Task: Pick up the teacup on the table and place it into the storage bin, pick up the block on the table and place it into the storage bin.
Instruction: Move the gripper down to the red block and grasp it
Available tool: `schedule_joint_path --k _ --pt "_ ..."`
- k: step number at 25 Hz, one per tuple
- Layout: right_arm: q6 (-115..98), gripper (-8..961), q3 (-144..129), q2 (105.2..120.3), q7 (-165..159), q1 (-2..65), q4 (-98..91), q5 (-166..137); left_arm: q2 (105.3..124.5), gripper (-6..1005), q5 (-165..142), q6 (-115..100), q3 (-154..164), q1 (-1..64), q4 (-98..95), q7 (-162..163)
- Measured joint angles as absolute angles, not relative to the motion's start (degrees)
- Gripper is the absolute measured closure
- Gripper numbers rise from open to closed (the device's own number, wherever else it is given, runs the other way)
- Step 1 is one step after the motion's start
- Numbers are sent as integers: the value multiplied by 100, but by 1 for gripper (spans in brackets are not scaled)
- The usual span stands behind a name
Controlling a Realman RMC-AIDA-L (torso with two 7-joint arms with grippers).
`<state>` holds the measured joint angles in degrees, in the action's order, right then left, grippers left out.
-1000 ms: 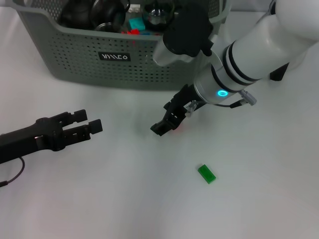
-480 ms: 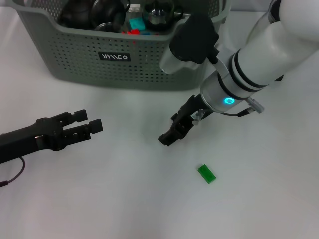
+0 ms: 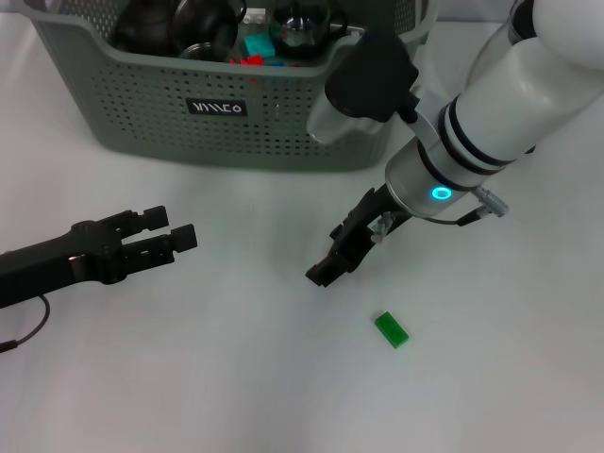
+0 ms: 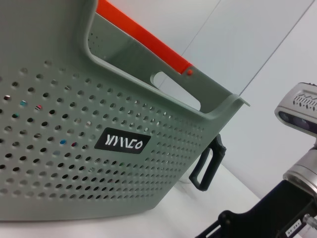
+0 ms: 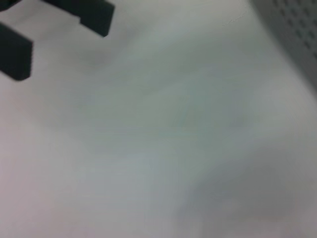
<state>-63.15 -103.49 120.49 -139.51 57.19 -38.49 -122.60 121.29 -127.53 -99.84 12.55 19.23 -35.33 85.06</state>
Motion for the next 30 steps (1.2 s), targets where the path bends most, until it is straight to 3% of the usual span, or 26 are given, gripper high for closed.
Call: schedule_joint_path --k 25,30 --pt "-6555 274 -10589 12098 -15018 6013 -4166 -13062 12127 217 -12753 -9941 1238 1894 -3534 8473" --pt "-6457 440 -10825 12112 -15016 5992 -4166 -13040 12129 217 -12753 -9927 1254 1910 -3527 8473"
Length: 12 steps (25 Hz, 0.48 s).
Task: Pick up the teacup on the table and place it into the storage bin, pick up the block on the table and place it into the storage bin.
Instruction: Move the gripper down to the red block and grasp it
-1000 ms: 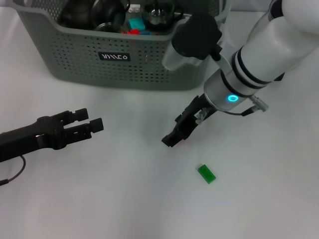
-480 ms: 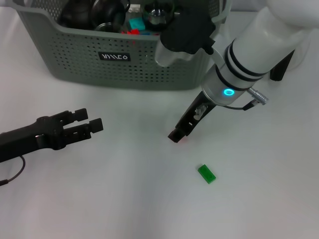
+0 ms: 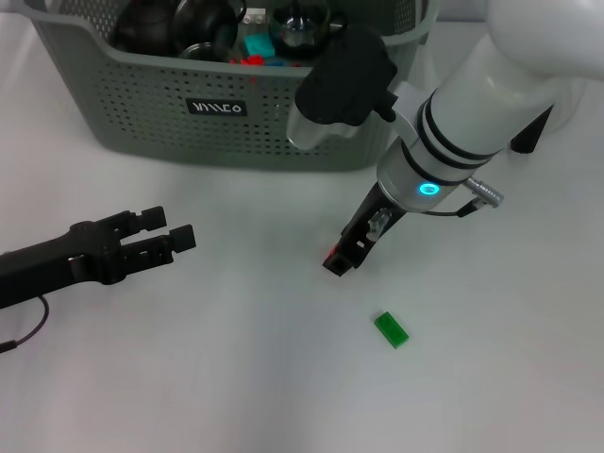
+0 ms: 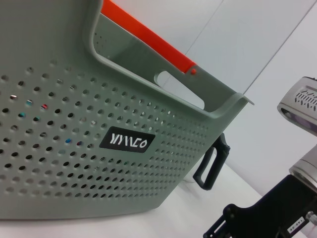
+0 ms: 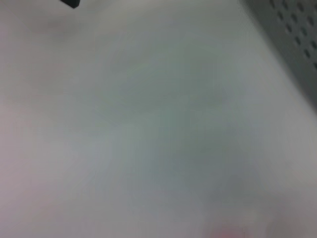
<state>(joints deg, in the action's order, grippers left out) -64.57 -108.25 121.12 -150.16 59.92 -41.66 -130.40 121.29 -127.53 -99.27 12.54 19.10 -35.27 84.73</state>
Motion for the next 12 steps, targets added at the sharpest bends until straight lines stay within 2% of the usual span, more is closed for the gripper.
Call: schedule_joint_path --k 11,12 --pt "-6349 435 -10923 12120 -15072 5985 -4159 -13034 12129 218 -12753 -9922 1251 1901 -3515 8472" --pt "-6341 473 -10924 12120 -15079 5985 -4157 -13034 12129 218 -12753 -9922 1252 1900 -3514 8472"
